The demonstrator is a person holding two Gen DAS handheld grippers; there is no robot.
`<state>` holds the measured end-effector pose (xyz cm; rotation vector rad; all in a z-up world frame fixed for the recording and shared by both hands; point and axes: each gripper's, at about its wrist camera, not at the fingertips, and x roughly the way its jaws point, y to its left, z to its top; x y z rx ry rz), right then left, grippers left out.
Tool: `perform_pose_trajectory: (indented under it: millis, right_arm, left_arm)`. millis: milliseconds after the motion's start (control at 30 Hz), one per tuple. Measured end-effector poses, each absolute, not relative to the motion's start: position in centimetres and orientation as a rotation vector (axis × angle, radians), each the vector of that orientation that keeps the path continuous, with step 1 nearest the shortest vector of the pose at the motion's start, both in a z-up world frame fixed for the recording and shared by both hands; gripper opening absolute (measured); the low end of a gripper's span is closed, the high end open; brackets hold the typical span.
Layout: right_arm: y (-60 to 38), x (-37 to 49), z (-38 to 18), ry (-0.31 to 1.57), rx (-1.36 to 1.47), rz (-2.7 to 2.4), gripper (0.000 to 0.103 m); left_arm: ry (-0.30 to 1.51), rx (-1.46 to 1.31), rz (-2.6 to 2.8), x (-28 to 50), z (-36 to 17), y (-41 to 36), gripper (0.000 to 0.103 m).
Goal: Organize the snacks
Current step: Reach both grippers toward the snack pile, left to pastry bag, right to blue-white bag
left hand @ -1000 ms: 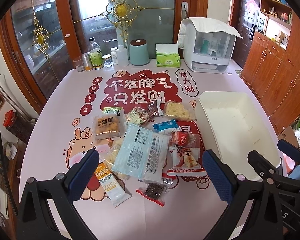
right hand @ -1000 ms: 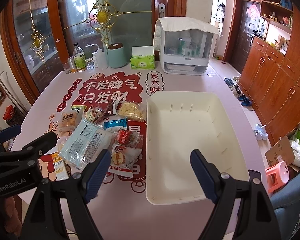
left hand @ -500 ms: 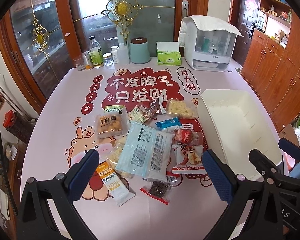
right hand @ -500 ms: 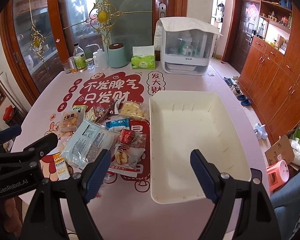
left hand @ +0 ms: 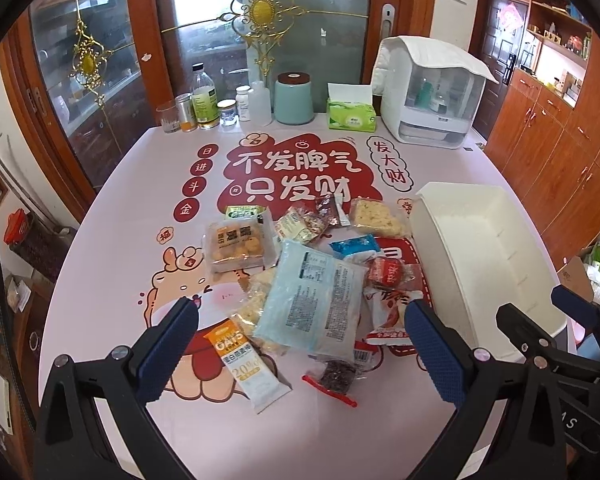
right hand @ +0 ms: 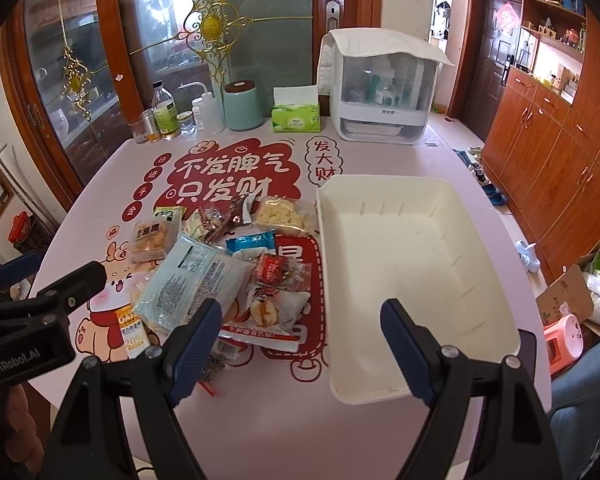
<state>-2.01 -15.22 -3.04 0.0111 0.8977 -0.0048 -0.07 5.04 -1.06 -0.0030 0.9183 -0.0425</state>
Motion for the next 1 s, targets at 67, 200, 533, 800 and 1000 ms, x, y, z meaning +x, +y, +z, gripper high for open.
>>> perform_pose_trajectory:
  millis: [67, 200, 533, 800, 1000]
  right_arm:
    - [-14.5, -1.8, -3.3, 0.903, 0.014, 0.000, 0.082]
    - [-13.1, -1.3, -3.8, 0.918, 0.028, 0.015, 0.082]
    - [-9.1, 1.5, -5.8, 0.944, 0.093, 0.048, 0.082]
    - [-5.6, 5.4, -9.1, 1.054, 0.123, 0.086, 0.082]
    - [-4.2, 8.7, -12.3, 1.165, 0.156, 0.103, 0.082]
  left_arm:
    - [0.918, 0.000, -0.040, 0.0, -1.2, 5.8, 0.103]
    - [0.909, 0.009, -0.039, 0.2, -1.3, 7.5, 0.102]
    - [0.928, -0.013, -0.032, 2.5, -2.7, 14.3, 0.103]
    - [0.965, 0.116, -0.051, 6.2, -6.9, 17.8, 0.102]
    - [1.038, 0.237, -0.193, 10.4, -10.4, 18.2, 0.102]
